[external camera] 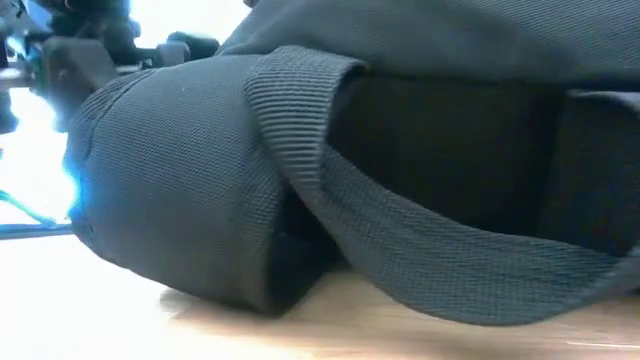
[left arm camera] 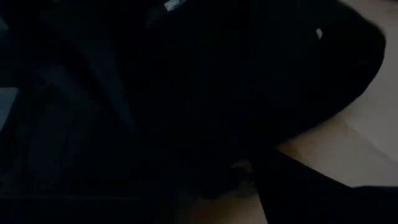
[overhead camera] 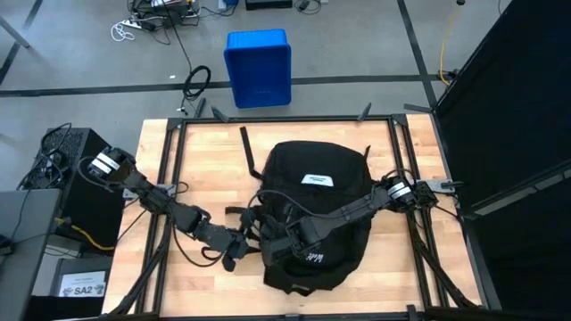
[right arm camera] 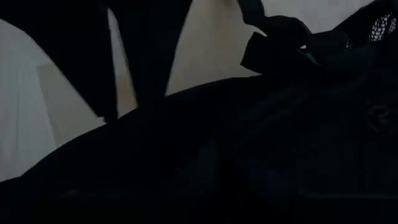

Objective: Unpack backpack
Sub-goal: Open the black backpack

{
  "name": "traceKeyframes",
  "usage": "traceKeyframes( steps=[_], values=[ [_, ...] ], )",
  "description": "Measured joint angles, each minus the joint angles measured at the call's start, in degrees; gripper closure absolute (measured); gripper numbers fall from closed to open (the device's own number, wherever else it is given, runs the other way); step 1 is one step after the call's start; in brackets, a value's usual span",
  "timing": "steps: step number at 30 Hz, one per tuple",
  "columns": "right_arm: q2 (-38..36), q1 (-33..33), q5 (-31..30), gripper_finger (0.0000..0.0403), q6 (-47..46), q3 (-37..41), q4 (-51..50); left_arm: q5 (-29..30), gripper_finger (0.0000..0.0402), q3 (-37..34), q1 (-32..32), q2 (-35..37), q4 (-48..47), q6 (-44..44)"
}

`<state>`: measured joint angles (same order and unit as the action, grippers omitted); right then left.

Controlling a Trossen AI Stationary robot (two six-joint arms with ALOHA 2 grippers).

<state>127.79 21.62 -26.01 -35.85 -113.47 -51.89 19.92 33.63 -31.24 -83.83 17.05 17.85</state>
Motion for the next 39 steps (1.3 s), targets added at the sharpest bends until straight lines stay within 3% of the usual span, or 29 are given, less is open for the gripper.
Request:
traceKeyframes(
  steps=[7, 13, 16, 20, 22, 27, 34, 39],
  values=[
    [0.0, -0.7, 0.2, 0.0403, 0.2, 0.0, 0.1, 0.1, 0.0238, 0.0, 0.0, 0.0, -0.1, 0.0],
    [0.0, -0.9, 0.2, 0.0403, 2.3, 0.0, 2.2, 0.1, 0.0244, 0.0, 0.5, -2.6, 6.3, 0.0],
    [0.0, -0.9, 0.2, 0.0403, 3.2, -0.5, 2.7, -0.1, 0.0282, 0.0, 0.5, -3.9, 7.4, 2.1],
    [0.0, -0.9, -0.1, 0.0403, 4.2, -2.4, 1.6, -0.2, 0.0381, 0.0, 0.4, -4.0, 4.9, 3.4],
    [0.1, -0.7, -0.1, 0.0403, 4.8, -4.1, 0.4, -0.2, 0.0394, 0.0, 0.4, -3.7, 3.3, 3.7],
    [0.1, 0.7, -1.4, 0.0401, 4.6, -10.9, -8.3, 0.8, 0.0401, 0.2, -0.7, 0.3, -4.6, 3.0],
    [0.2, 4.3, -6.8, 0.0402, 3.4, -17.6, -18.3, 12.0, 0.0401, 0.3, -5.7, 12.9, -22.3, -2.7],
    [-0.2, 7.1, -6.1, 0.0399, 0.2, -17.9, -22.3, 20.5, 0.0401, -0.1, -8.4, 23.3, -38.5, -10.4]
  ],
)
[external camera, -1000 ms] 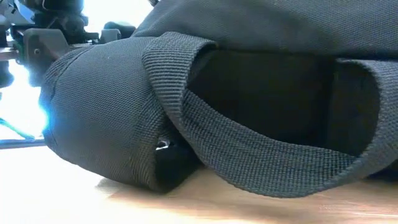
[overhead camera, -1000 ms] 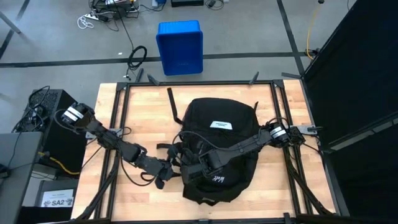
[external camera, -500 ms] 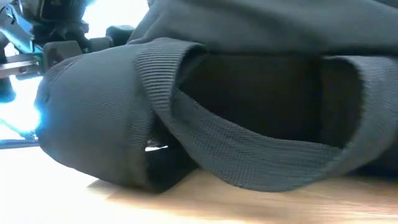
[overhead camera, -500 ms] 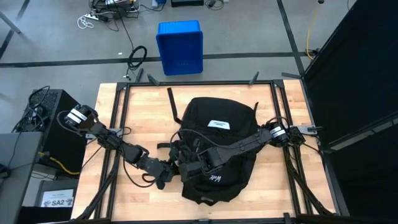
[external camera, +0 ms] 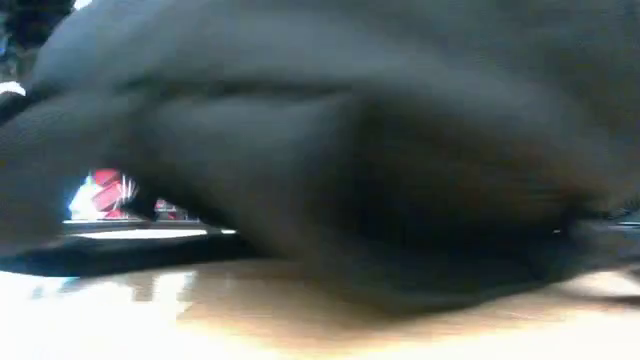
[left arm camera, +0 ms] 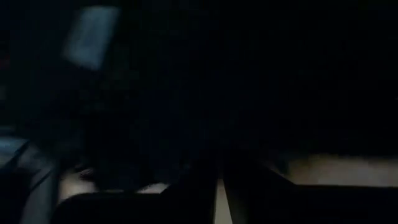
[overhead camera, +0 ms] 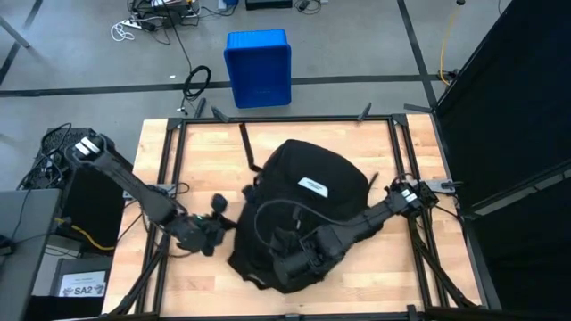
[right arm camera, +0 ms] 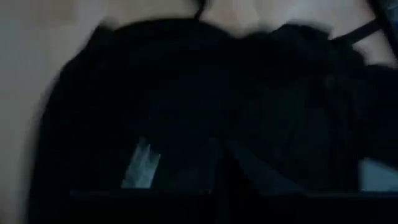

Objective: Unpack backpack
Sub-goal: Open the black backpack

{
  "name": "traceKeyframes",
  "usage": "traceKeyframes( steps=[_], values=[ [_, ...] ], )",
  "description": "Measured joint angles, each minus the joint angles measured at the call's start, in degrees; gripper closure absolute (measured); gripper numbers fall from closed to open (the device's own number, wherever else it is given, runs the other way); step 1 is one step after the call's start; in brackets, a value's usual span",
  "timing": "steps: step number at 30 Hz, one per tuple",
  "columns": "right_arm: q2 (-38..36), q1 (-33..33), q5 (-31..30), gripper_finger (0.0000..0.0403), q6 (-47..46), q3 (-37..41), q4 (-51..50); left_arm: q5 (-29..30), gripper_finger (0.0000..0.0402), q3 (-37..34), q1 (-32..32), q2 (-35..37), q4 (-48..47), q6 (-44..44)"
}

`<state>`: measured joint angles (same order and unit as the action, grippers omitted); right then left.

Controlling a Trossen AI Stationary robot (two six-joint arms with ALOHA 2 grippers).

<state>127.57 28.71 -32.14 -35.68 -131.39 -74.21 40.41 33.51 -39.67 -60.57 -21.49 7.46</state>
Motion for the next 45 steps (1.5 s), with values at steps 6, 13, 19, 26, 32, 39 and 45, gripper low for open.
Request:
traceKeyframes(
  steps=[6, 13, 19, 26, 32, 39, 45],
  values=[
    [0.1, 1.3, -1.2, 0.0402, -1.8, 0.1, -2.2, 4.1, 0.0401, -0.2, -1.1, 7.9, -11.1, -8.3],
    [0.1, 3.2, 0.3, 0.0394, -2.6, 0.2, -4.1, 3.8, 0.0401, -0.2, -1.4, 9.2, -7.1, -7.9],
    [0.1, 3.9, -0.3, 0.0399, -3.7, 0.2, -3.9, -0.9, 0.0401, -0.1, -1.3, 7.8, 0.3, -4.6],
    [0.2, 3.8, -1.3, 0.0398, -3.7, 0.2, -1.6, -6.0, 0.0401, -0.1, -1.3, 3.6, 2.7, -4.4],
    [0.6, 3.8, -1.4, 0.0398, -3.7, 0.2, -1.3, -6.5, 0.0402, -0.1, 0.0, -3.3, -2.5, -11.0],
    [0.8, 3.3, -2.1, 0.04, -3.2, 0.3, -1.3, -15.0, 0.0402, -0.1, 1.3, -14.2, 11.6, -7.8],
    [0.8, 2.1, -3.4, 0.0399, -2.7, 0.3, -1.3, -26.6, 0.0402, -0.1, 1.8, -23.1, 41.6, 7.0]
  ],
)
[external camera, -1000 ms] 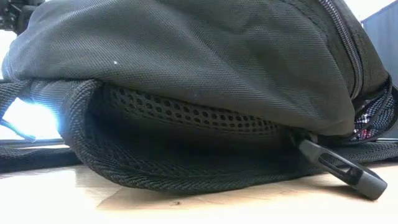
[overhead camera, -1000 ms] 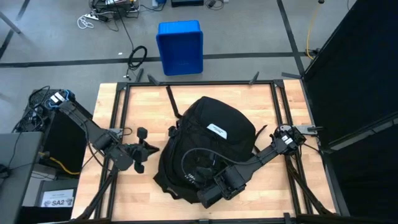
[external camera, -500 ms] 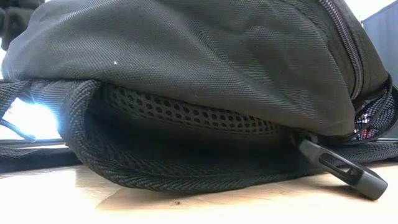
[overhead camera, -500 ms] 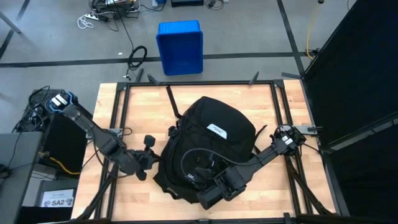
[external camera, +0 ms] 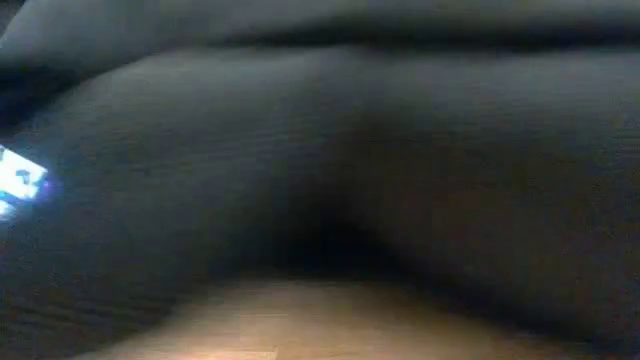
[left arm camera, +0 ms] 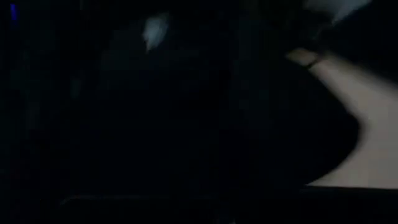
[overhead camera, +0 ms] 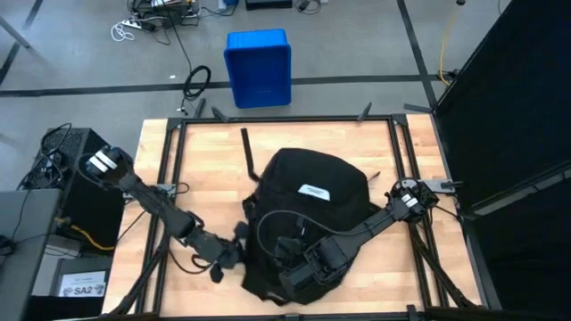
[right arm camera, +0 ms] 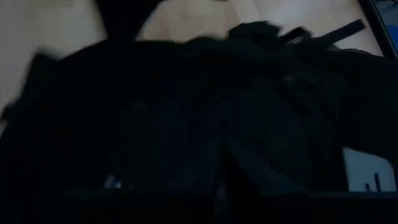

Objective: Unpack backpack
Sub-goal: Open the black backpack

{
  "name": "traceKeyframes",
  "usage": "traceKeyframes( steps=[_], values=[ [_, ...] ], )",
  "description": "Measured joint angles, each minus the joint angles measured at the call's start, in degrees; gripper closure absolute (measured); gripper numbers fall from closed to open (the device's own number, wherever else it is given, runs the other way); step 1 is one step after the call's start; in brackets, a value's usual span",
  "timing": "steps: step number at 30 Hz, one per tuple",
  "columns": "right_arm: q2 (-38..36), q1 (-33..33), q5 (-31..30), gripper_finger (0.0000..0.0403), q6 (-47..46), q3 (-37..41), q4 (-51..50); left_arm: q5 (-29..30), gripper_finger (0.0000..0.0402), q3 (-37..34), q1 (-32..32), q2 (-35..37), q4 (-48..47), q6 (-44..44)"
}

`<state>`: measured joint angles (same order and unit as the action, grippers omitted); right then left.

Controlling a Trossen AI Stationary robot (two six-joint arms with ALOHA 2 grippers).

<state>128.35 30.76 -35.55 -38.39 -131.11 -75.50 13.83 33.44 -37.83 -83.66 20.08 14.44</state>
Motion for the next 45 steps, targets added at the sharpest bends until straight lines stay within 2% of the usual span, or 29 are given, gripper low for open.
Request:
traceKeyframes(
  steps=[2, 5, 12, 17, 21, 27, 30, 33, 39, 45],
  values=[
    [0.0, -0.5, -0.1, 0.0401, 0.0, 0.0, 0.1, -0.3, 0.0402, 0.3, 0.0, -0.9, 2.2, 2.9],
    [0.0, -1.2, -0.4, 0.0401, 0.1, 0.0, 1.6, 2.9, 0.0402, 1.7, 0.0, 0.2, -1.8, 3.5],
    [0.0, -2.6, -0.6, 0.0399, 10.6, 2.6, 18.1, 8.8, 0.0402, 2.6, 0.0, 11.3, -18.2, -0.2],
    [0.0, -3.9, 2.2, 0.0402, 15.2, 6.4, 27.0, 15.1, 0.0402, 2.5, 0.0, 20.3, -28.4, -4.2],
    [0.0, -5.0, 2.8, 0.0402, 16.1, 7.9, 29.1, 20.0, 0.0402, -0.3, 1.4, 24.0, -28.4, -6.1],
    [0.0, -6.2, 9.9, 0.0403, 15.3, 13.2, 33.7, 20.4, 0.0402, -5.9, 6.7, 24.2, -23.0, -7.2],
    [0.0, -6.6, 12.3, 0.0403, 11.9, 17.0, 33.1, 19.2, 0.0402, -9.1, 9.3, 24.2, -18.2, -7.2],
    [0.0, -6.7, 13.3, 0.0403, 7.0, 19.6, 28.3, 16.5, 0.0402, -10.6, 11.2, 24.2, -15.3, -7.3],
    [0.0, -5.0, 14.1, 0.0403, -5.3, 20.0, 13.1, 15.0, 0.0402, -11.5, 11.9, 24.2, -14.0, -7.3],
    [0.0, -1.5, 16.2, 0.0403, -12.2, 19.6, 6.3, 13.6, 0.0402, -11.5, 11.9, 24.2, -11.9, -7.1]
  ],
)
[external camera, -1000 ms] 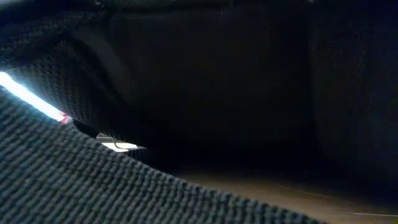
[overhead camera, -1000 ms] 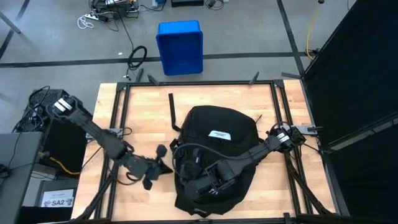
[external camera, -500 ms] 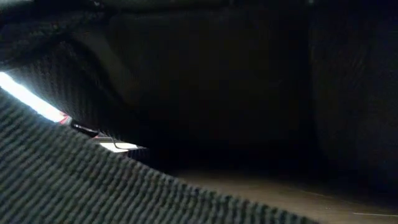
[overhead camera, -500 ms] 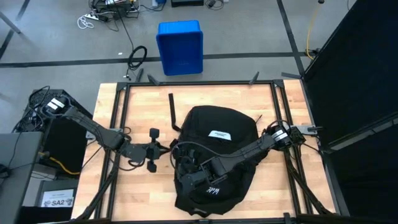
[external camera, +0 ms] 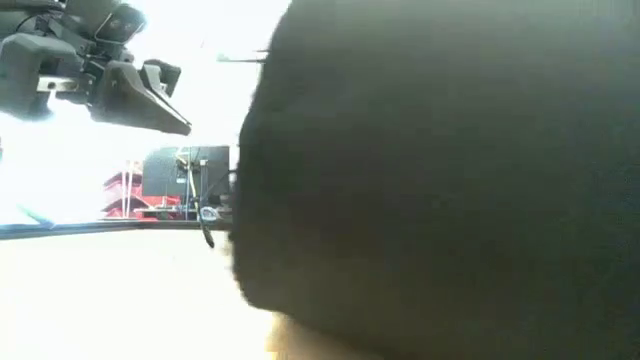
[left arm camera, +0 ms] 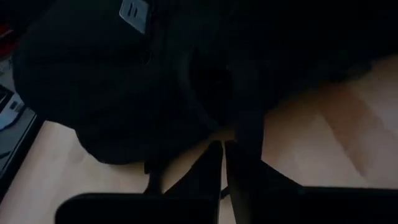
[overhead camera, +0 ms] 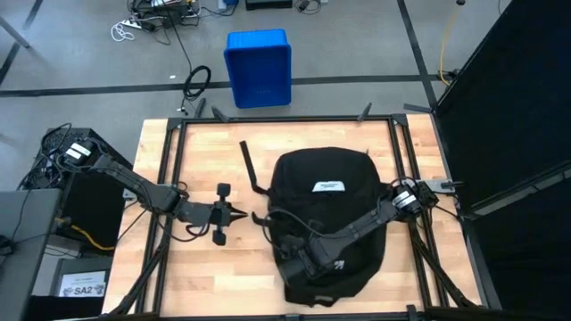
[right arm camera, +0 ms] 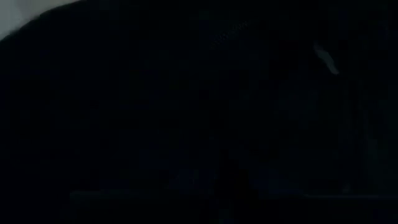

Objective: Unpack backpack
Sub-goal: Open the black backpack

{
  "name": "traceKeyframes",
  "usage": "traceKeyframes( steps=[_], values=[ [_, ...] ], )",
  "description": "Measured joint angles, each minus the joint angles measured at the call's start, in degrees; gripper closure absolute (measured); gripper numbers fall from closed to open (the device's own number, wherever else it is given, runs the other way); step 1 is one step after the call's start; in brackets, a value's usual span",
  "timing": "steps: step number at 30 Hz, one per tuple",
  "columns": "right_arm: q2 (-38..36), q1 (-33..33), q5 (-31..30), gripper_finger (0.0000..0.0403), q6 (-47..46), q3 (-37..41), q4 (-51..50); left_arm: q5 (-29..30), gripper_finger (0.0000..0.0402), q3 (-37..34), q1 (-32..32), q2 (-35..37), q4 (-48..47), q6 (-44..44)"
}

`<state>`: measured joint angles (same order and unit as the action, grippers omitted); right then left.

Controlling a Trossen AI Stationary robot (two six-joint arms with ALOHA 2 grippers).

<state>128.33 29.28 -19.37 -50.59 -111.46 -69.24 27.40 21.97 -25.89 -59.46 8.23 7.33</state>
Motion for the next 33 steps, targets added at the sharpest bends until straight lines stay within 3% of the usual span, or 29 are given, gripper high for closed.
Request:
traceKeyframes(
  steps=[12, 18, 25, 29, 33],
  values=[
    [0.0, 1.9, 0.7, 0.0403, 0.1, -3.7, 0.1, -8.5, 0.0402, 0.1, 0.0, -3.5, 8.1, 0.1],
    [-0.1, 1.8, -8.0, 0.0402, 6.3, -9.5, 1.4, -8.9, 0.0402, 0.1, 0.0, -8.3, 10.4, 1.5],
    [-0.1, -1.9, -8.7, 0.0389, 18.1, -9.0, 11.1, -10.6, 0.0399, 0.1, 0.0, -11.3, 11.3, 1.2],
    [-0.1, -3.9, -8.0, 0.0361, 22.5, -8.8, 12.9, -10.6, 0.0373, 0.1, 0.0, -11.4, 10.9, 1.1],
    [-0.1, -5.0, -7.9, 0.033, 23.7, -8.8, 12.9, -10.6, 0.0318, 0.1, 0.1, -11.7, 10.6, -0.1]
  ],
)
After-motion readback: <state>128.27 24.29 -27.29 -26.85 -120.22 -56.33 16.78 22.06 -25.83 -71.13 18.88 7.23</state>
